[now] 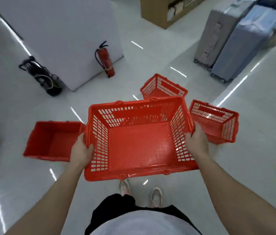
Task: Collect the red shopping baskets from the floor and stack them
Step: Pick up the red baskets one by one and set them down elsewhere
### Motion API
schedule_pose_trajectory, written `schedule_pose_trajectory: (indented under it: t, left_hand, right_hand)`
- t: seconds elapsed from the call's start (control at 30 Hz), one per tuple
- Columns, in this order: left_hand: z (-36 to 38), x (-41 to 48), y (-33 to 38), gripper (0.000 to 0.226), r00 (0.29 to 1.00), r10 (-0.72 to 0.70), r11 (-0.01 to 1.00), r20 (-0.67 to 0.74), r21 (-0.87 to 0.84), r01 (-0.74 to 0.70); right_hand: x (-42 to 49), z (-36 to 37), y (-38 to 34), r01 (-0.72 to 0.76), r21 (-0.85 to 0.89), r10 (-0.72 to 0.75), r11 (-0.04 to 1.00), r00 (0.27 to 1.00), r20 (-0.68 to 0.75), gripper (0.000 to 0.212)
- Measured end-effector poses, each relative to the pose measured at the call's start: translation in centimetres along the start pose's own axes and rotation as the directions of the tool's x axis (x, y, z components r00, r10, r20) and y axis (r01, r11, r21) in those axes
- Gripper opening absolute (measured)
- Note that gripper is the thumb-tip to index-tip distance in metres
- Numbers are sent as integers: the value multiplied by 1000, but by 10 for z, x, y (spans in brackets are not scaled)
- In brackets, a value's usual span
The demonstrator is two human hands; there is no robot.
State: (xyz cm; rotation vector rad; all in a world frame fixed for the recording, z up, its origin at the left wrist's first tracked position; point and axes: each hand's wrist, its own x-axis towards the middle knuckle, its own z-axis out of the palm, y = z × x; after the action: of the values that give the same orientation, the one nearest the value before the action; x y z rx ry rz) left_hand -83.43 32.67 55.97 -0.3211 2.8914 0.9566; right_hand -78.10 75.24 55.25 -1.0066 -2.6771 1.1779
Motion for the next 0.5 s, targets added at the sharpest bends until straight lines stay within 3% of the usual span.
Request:
schedule_pose_trajectory:
  t: [0.23, 0.5]
  left_hand:
    - [-98, -73, -123, 46, 933, -278, 959, -227, -120, 257]
    - [-194, -131, -272, 46, 818, -473, 880, -328, -231, 416]
  right_hand:
    - [-53, 93, -121, 304, -24, -294, 952, 936, 196, 53]
    - [-163, 214, -235, 532, -41, -492, 846, 807, 327, 47]
